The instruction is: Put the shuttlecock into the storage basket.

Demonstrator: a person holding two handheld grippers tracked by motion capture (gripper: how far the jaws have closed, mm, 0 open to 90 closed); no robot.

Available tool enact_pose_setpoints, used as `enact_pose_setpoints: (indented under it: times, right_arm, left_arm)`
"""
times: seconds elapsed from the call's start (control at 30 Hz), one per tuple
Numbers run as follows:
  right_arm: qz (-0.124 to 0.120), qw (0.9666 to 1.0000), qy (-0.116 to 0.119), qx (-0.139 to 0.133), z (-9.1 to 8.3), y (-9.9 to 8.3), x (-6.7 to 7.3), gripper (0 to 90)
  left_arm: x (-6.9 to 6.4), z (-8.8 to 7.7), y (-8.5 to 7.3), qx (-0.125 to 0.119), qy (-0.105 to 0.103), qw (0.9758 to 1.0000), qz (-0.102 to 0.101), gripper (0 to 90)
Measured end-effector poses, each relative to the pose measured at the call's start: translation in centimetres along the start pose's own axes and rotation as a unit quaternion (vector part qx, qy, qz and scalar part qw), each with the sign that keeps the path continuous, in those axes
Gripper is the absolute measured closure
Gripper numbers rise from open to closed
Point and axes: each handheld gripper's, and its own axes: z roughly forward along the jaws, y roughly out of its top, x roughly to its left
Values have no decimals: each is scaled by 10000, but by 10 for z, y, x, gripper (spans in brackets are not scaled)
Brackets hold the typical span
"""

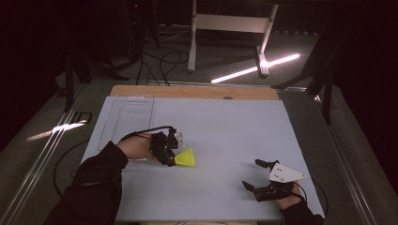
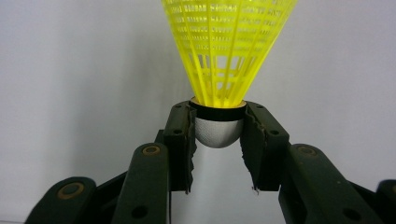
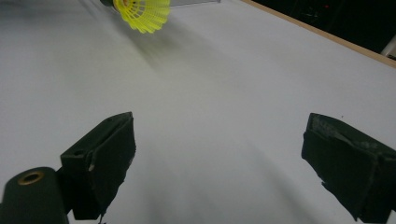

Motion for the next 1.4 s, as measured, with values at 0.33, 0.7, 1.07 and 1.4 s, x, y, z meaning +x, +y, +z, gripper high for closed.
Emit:
enact_pose_setpoints:
  times: [0.33, 0.7, 1.07, 1.4]
  right_arm:
    - [-11, 10000, 13, 9, 0, 0, 0, 98]
    - [-17, 10000, 21, 17, 1, 0, 1, 98]
    - [-37, 10000, 21, 19, 1, 0, 1, 98]
    - [-22, 10000, 13, 16, 1, 0, 1, 98]
  left_arm:
    - [1, -23, -3, -52, 11, 9998, 201, 658]
    - [2, -53, -6, -8, 137, 9996, 266, 659]
    - [3, -77, -14, -26, 296, 9993, 219, 659]
    - [7, -105, -29, -215, 572, 9977, -286, 659]
